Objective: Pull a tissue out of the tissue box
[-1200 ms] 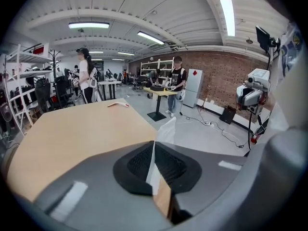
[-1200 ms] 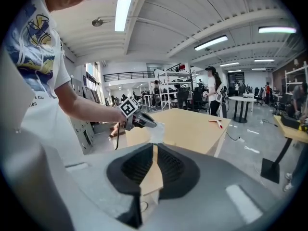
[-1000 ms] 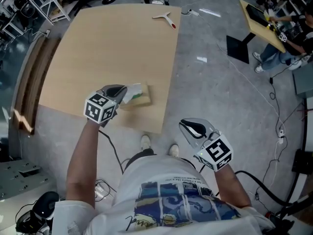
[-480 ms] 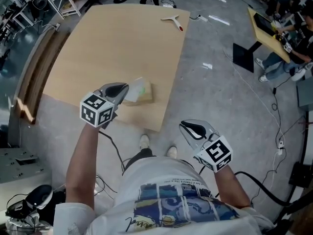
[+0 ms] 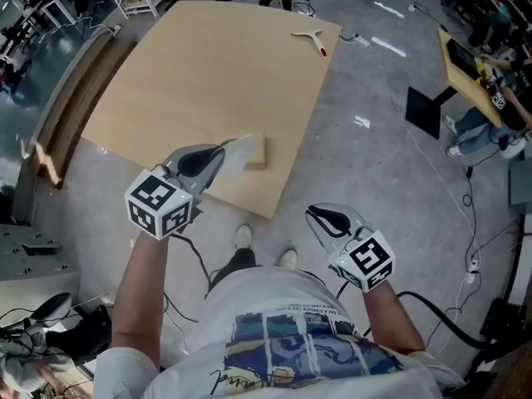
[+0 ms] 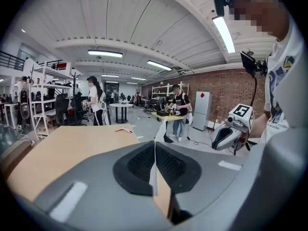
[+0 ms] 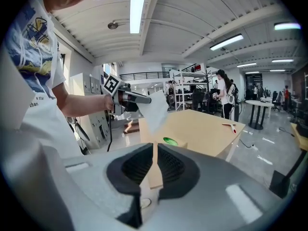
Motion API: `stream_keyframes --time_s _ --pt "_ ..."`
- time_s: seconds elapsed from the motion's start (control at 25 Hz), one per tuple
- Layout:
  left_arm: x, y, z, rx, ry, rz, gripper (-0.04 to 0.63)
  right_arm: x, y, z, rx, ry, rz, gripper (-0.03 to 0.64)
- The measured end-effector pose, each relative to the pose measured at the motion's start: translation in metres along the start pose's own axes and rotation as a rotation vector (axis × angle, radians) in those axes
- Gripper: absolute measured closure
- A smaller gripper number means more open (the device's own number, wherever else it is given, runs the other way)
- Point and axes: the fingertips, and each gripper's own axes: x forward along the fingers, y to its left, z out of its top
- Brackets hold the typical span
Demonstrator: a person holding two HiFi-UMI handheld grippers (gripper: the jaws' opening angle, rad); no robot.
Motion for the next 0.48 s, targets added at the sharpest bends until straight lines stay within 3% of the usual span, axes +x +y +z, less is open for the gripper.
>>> stream_keyframes --time_s 0.24,0.48 --pt "-0.036 -0.036 0.016 0.014 -0.047 -0.006 0.589 0.004 0.009 -0.001 -0.019 0.011 0.039 0.598" --pt "-0.063 -0.075 0.019 0.046 -0.045 -0.022 0.589 0.008 0.022 -0.001 -0.052 0.016 0.077 0.598"
